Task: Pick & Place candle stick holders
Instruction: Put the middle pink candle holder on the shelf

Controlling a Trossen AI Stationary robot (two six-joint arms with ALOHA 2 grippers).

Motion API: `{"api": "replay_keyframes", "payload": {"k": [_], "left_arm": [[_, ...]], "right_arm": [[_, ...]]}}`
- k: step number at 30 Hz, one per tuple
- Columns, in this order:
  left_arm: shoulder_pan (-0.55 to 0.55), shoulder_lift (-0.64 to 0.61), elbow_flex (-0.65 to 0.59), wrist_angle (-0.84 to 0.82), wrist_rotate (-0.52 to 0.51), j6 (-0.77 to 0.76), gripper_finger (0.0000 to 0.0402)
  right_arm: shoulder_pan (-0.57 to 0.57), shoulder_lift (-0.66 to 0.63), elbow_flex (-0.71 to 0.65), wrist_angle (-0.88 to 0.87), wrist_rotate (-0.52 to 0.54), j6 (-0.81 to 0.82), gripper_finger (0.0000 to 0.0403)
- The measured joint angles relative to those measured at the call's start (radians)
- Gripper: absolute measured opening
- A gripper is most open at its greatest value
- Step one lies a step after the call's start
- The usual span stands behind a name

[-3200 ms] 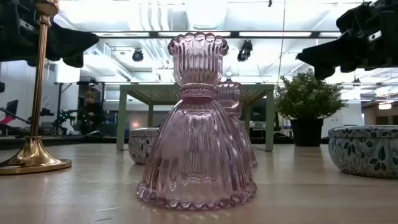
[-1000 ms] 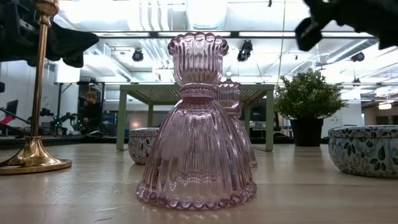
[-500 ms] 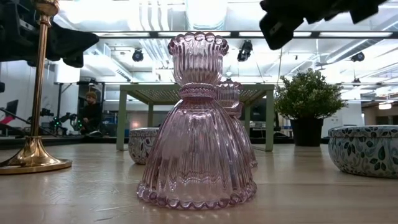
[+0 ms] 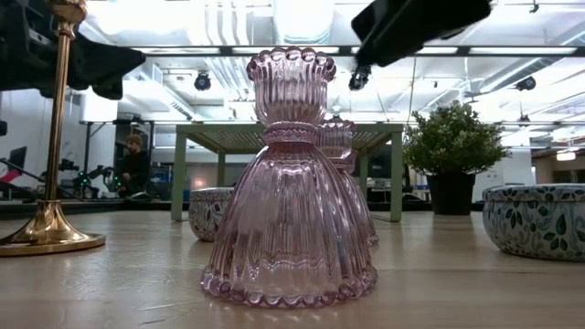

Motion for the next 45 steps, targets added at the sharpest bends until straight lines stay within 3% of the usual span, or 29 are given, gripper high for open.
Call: {"api": "replay_keyframes", "payload": {"k": [11,25,32,41,45], "left_arm": [[0.000,0.017,-0.001,-0.019,-0.003,0.000,0.0037],[0.000,0.019,-0.002,-0.030,-0.004,0.000,0.0037],[0.000,0.019,-0.002,-0.033,-0.005,0.000,0.0037],[0.000,0.019,-0.002,-0.032,-0.005,0.000,0.0037],[0.000,0.019,-0.002,-0.031,-0.005,0.000,0.0037]], "right_arm": [[0.009,0.186,0.159,-0.139,0.023,-0.069,0.0143],[0.014,0.247,0.172,-0.157,0.075,-0.104,0.0136],[0.013,0.248,0.172,-0.158,0.075,-0.103,0.0106],[0.013,0.242,0.180,-0.203,0.084,-0.121,0.0031],[0.016,0.244,0.208,-0.253,0.102,-0.120,0.0023]]}}
